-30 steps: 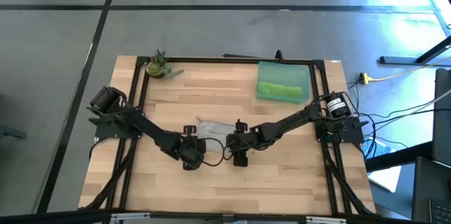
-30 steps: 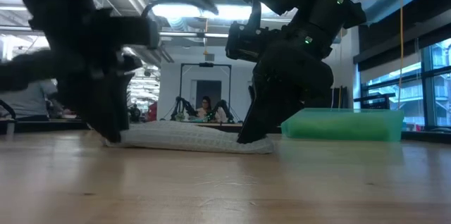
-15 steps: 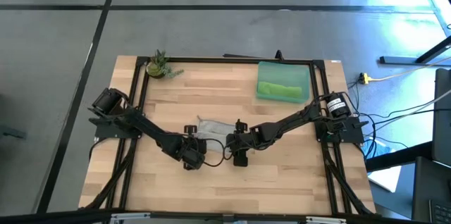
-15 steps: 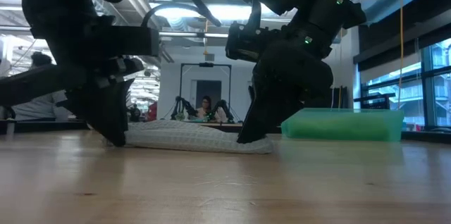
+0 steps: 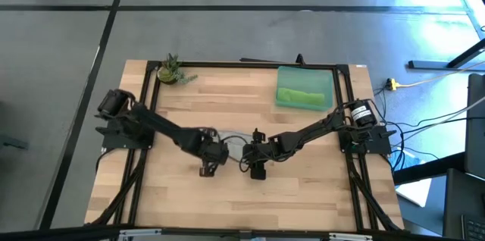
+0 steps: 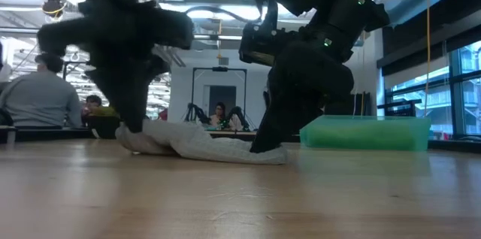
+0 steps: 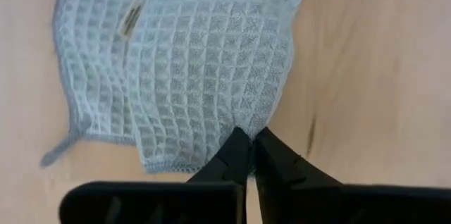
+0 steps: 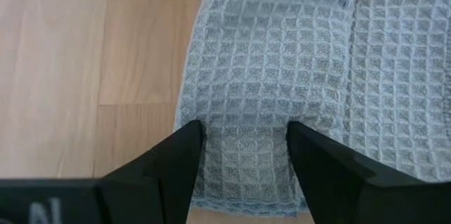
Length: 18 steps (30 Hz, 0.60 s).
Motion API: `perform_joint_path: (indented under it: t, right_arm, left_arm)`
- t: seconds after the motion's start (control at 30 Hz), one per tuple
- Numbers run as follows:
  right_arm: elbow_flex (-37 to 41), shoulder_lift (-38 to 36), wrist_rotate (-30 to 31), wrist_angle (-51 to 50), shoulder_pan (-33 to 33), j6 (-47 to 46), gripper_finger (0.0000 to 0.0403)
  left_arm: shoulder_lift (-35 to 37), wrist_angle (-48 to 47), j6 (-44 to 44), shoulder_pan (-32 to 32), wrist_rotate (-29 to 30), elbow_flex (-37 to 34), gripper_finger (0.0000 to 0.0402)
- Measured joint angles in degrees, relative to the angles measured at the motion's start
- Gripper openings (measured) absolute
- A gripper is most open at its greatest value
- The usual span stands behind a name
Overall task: Roll microfiber towels into tight, uniform cylinder then place into a basket
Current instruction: Roll the gray kitchen towel
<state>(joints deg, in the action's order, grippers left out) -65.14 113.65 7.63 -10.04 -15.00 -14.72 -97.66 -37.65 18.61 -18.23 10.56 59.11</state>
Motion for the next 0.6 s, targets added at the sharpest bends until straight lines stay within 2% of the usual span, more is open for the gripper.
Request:
perform_joint_path:
  t: [0.17, 0.27, 0.5, 0.6]
  right_arm:
    - [0.00, 0.00, 0.03, -0.02, 0.00, 0.00, 0.0218]
    - [0.01, 0.00, 0.03, -0.07, 0.03, 0.01, 0.0218]
    - [0.02, -0.01, -0.44, 0.01, 0.48, 0.02, 0.0218]
    - [0.02, 0.00, -0.45, 0.07, 0.48, 0.03, 0.0218]
  left_arm:
    - [0.08, -1.72, -1.72, 5.08, -8.00, 1.84, 0.0005]
    - [0.12, -5.78, -4.58, 7.56, -13.08, 3.94, 0.0005]
    - [0.17, -12.57, -9.81, 12.70, -21.42, 6.64, 0.0005]
    - [0.19, -12.80, -9.90, 14.96, -22.59, 6.63, 0.0003]
